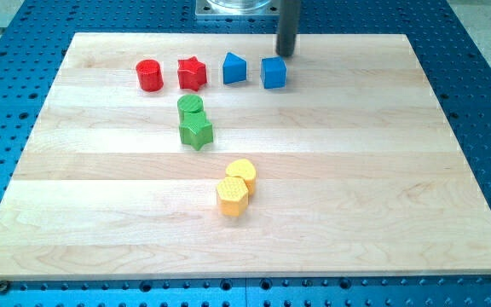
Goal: Place the blue blocks horizontally to the red blocks
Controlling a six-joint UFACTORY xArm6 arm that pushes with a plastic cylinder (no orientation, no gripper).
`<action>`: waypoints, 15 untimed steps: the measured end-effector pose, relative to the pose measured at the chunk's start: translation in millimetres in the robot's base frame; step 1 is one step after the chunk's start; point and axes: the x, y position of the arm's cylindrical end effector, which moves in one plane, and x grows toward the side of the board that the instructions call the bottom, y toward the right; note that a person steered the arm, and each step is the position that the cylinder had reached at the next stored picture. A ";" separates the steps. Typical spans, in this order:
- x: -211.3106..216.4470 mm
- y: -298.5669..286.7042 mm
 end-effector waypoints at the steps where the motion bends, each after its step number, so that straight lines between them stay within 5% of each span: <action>1: 8.6 -14.3; 3: 16.4 -69.9; 8: 42.2 -72.7; 10: -7.7 -7.0; 12: 28.4 120.1; 13: 65.4 103.5; 15: 74.4 90.0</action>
